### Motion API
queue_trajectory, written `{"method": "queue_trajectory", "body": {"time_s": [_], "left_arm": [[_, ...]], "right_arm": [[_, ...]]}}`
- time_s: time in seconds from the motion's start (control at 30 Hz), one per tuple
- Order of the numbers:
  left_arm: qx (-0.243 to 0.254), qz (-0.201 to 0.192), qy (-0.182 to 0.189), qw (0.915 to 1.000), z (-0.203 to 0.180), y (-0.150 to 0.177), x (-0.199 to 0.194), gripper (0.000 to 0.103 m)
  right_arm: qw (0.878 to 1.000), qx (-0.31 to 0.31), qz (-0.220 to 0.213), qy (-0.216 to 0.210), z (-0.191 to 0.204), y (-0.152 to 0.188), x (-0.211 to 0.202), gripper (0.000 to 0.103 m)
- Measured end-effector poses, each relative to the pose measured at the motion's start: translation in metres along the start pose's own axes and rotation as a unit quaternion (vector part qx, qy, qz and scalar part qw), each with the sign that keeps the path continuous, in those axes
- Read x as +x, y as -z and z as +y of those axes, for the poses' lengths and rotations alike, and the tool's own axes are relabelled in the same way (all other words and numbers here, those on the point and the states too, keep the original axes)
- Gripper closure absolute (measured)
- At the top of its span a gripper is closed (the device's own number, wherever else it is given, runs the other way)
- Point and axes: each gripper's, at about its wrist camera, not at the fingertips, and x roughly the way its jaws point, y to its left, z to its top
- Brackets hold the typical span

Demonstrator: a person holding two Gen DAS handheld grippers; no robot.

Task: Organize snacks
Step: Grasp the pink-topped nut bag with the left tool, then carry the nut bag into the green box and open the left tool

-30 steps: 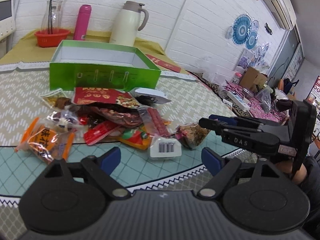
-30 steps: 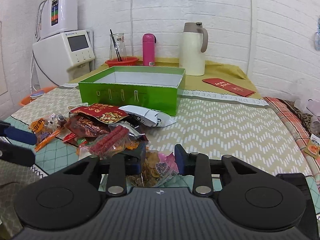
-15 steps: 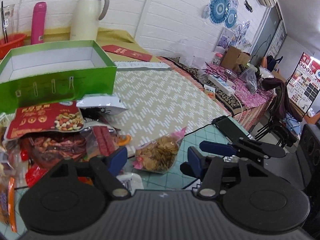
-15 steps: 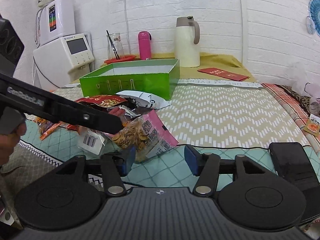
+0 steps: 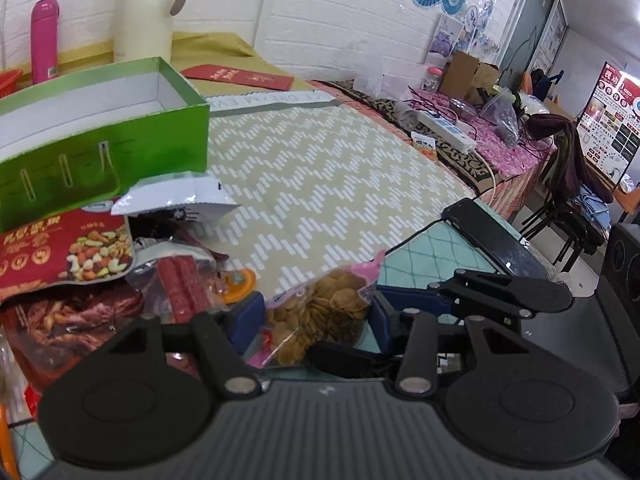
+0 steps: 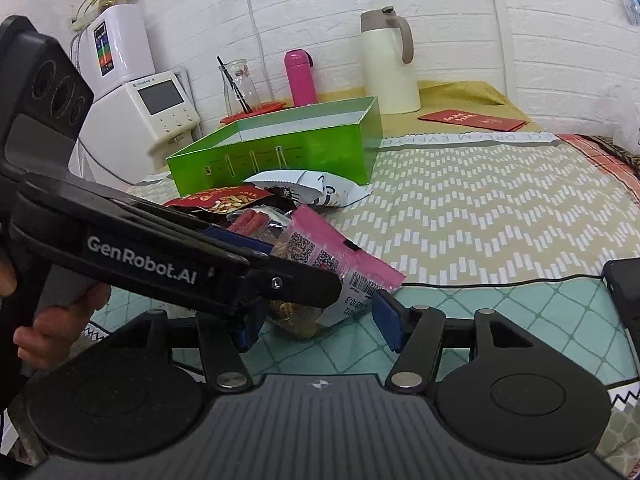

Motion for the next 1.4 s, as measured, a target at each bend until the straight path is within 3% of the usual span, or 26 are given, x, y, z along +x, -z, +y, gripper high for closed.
{"method": "queue_trajectory", "body": {"time_s": [0.13, 0.3, 0.53, 0.73, 1.03, 1.33, 1.4], "left_arm": [[-0.006, -0.01, -0.006, 0.9999, 0.001, 0.002, -0.005, 0.058], [-0.019, -0.042, -0.008, 0.9989, 0.002, -0.001, -0.024, 0.058], [-0.019, -0.122, -0.031, 0.9919, 0.015, -0.032, -0.072, 0.058], [-0.028, -0.166, -0.072, 0.983, 0.046, -0.066, -0.096, 0.058], [-0.106, -0.147, -0.076, 0.9805, 0.123, -0.098, -0.061, 0.058], [-0.115, -0.128, -0.08, 0.9817, 0.152, -0.106, -0.028, 0.057], [-0.119, -0.127, -0.082, 0.9812, 0.156, -0.107, -0.025, 0.046]], "right_arm": [[1.0, 0.001, 0.0, 0.004, 0.001, -0.003, -0.003, 0.037], [0.999, -0.035, -0.014, 0.015, 0.015, -0.012, -0.01, 0.047], [0.994, -0.084, -0.067, 0.002, 0.04, -0.059, -0.014, 0.049], [0.988, -0.113, -0.099, -0.023, 0.058, -0.109, 0.015, 0.05], [0.992, -0.097, -0.074, -0.041, 0.055, -0.141, 0.091, 0.051], [0.995, -0.075, -0.048, -0.041, 0.047, -0.142, 0.131, 0.051], [0.995, -0.077, -0.043, -0.04, 0.047, -0.143, 0.135, 0.048]]}}
